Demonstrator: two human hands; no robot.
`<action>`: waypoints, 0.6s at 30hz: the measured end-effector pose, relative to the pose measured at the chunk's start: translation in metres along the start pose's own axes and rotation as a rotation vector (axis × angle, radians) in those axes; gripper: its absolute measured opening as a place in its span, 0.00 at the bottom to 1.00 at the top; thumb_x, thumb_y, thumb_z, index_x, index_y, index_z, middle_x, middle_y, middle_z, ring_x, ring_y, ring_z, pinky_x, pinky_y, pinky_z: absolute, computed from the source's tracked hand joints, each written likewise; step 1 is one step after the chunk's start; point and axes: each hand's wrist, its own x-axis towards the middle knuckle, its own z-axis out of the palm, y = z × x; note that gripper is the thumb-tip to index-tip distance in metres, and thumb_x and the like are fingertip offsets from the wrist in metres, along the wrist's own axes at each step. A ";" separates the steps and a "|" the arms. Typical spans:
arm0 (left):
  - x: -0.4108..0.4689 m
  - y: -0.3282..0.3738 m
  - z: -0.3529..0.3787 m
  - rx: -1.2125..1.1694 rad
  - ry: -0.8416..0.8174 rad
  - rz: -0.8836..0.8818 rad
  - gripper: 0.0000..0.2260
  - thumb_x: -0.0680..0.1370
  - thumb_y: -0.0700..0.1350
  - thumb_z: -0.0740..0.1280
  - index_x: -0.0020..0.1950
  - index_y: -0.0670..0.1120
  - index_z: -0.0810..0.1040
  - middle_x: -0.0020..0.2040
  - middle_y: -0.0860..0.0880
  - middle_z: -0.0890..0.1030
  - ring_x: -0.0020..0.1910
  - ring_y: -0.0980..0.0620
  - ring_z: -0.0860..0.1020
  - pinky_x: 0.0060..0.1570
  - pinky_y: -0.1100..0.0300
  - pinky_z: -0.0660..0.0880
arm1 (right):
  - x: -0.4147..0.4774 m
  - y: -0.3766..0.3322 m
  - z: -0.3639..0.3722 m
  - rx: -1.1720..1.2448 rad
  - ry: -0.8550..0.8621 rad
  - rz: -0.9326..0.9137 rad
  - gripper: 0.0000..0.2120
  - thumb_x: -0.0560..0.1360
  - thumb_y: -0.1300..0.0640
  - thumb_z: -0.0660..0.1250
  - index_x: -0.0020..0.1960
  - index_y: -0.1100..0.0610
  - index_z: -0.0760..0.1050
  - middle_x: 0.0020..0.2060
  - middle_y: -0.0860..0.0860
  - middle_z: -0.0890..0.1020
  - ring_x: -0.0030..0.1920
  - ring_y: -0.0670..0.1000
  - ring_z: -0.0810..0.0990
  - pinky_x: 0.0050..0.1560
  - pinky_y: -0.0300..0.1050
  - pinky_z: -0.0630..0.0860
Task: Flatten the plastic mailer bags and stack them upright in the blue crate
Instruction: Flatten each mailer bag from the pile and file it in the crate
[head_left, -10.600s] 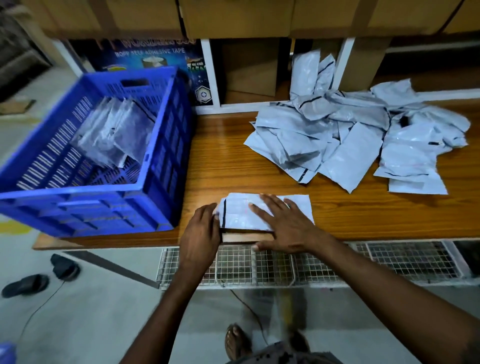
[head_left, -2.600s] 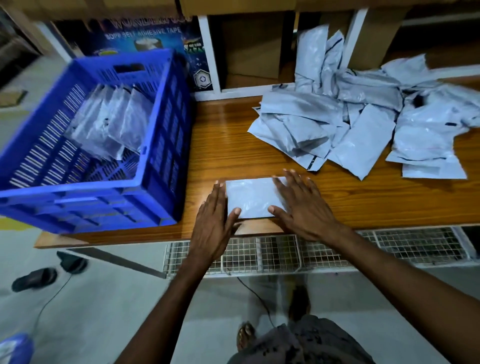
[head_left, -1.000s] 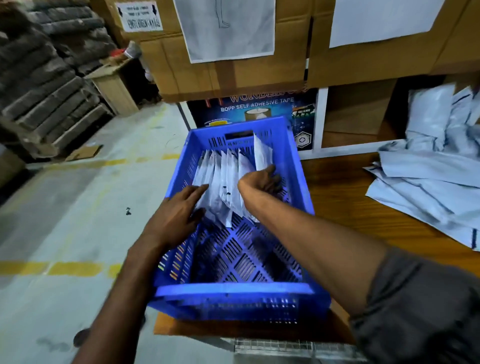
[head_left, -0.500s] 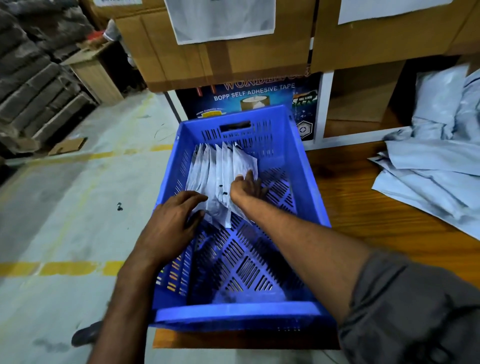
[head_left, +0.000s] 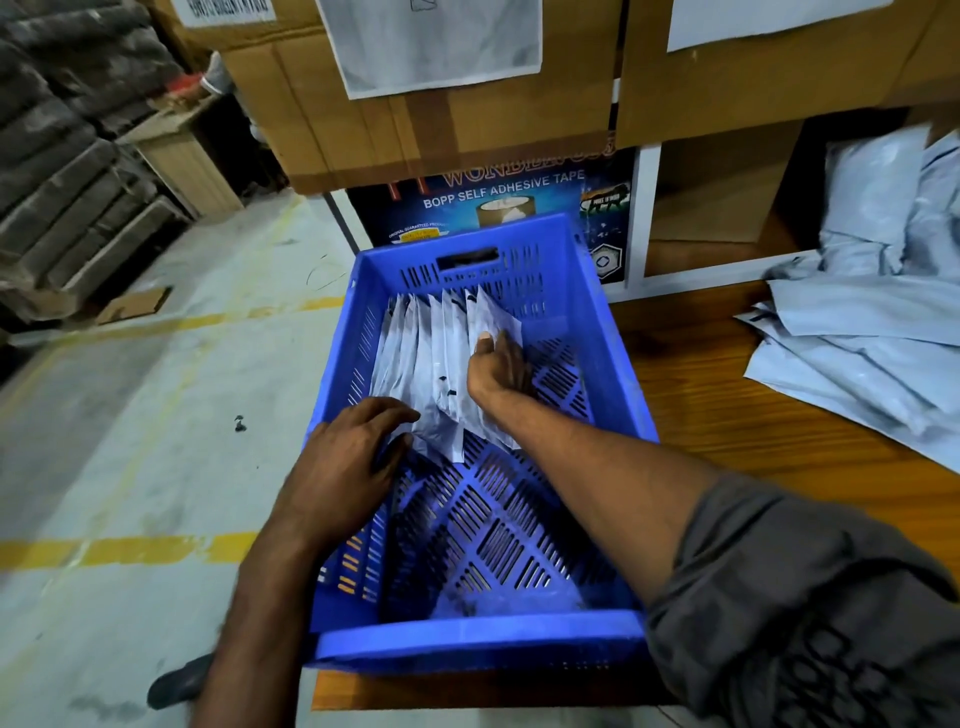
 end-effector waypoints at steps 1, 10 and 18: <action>0.000 -0.001 0.000 0.002 0.004 0.002 0.12 0.84 0.52 0.62 0.66 0.55 0.79 0.66 0.56 0.77 0.64 0.49 0.78 0.59 0.45 0.76 | -0.002 0.000 0.000 0.000 0.017 -0.013 0.28 0.86 0.43 0.46 0.83 0.50 0.52 0.82 0.52 0.54 0.81 0.59 0.53 0.79 0.60 0.50; 0.001 0.007 -0.006 -0.022 0.022 -0.006 0.13 0.82 0.53 0.61 0.64 0.53 0.80 0.65 0.55 0.78 0.63 0.48 0.78 0.57 0.46 0.77 | -0.040 -0.028 -0.025 -0.004 0.118 -0.050 0.26 0.82 0.56 0.58 0.79 0.57 0.60 0.78 0.55 0.63 0.76 0.60 0.63 0.74 0.58 0.61; -0.009 0.029 -0.013 -0.089 0.081 -0.026 0.18 0.81 0.59 0.61 0.67 0.53 0.79 0.66 0.54 0.78 0.64 0.49 0.78 0.59 0.47 0.77 | -0.079 -0.025 -0.141 -0.058 0.130 -0.537 0.06 0.77 0.58 0.65 0.50 0.50 0.79 0.47 0.50 0.84 0.48 0.54 0.83 0.52 0.52 0.81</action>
